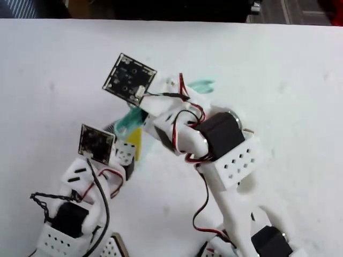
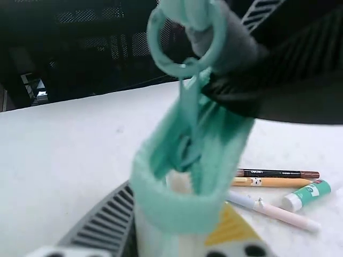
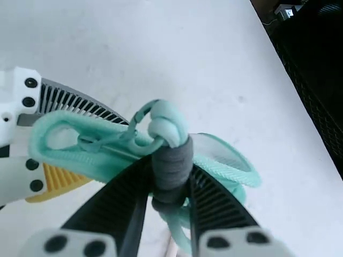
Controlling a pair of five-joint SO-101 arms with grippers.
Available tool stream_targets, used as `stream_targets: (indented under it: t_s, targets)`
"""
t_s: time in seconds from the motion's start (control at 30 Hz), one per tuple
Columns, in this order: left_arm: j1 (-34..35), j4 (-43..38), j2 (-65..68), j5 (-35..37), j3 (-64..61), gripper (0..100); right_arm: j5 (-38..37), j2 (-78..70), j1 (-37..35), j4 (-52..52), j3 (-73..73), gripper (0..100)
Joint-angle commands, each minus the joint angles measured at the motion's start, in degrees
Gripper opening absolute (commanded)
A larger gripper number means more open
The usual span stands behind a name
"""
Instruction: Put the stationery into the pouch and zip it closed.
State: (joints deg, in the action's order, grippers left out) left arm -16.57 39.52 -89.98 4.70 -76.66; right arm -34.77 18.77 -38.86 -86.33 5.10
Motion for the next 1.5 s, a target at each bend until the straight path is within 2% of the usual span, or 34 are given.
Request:
stream_targets:
  t_s: [0.0, 0.2, 0.27, 0.37, 0.47, 0.67, 0.9, 1.0, 1.2, 1.33, 1.47]
  targets:
    - [0.31, -1.85, -1.36, 0.44, 3.25, 2, 0.44, 0.84, -1.01, -1.71, -0.70, 3.4]
    - [0.31, -1.85, -1.36, 0.44, 3.25, 2, 0.00, 7.60, -3.82, -3.30, -0.79, 23.4]
    - [0.31, -1.85, -1.36, 0.35, 3.25, 2, -0.09, 9.71, -4.35, -3.30, -0.79, 27.0]
    - [0.31, -1.76, -1.36, 0.18, 3.25, 2, -1.14, 11.74, -4.35, -3.03, -0.79, 27.2]
    - [0.31, -1.41, -1.36, 0.09, 3.52, 2, -5.89, 12.53, -4.35, -3.30, -0.79, 27.2]
    - [0.31, -1.32, -1.36, 0.09, 3.52, 2, -5.89, 12.35, -4.26, -3.30, -0.88, 27.2]
    - [0.31, -1.41, -1.36, 0.09, 3.52, 2, 3.16, 14.55, -6.37, 2.42, -5.98, 27.2]
    - [0.31, -1.41, -1.36, 0.09, 3.43, 2, 3.87, 17.45, -6.73, 6.02, -10.81, 26.6]
    - [0.31, -1.49, -1.36, 0.09, 3.43, 2, 3.96, 22.64, -8.13, 11.65, -17.93, 18.7]
    - [0.31, -1.41, -1.36, 0.09, 3.52, 2, 4.22, 22.64, -8.13, 18.24, -22.59, 20.4]
    - [0.31, -1.58, -1.36, 0.09, 3.25, 2, 8.18, 22.64, -8.04, 22.37, -24.44, 23.8]
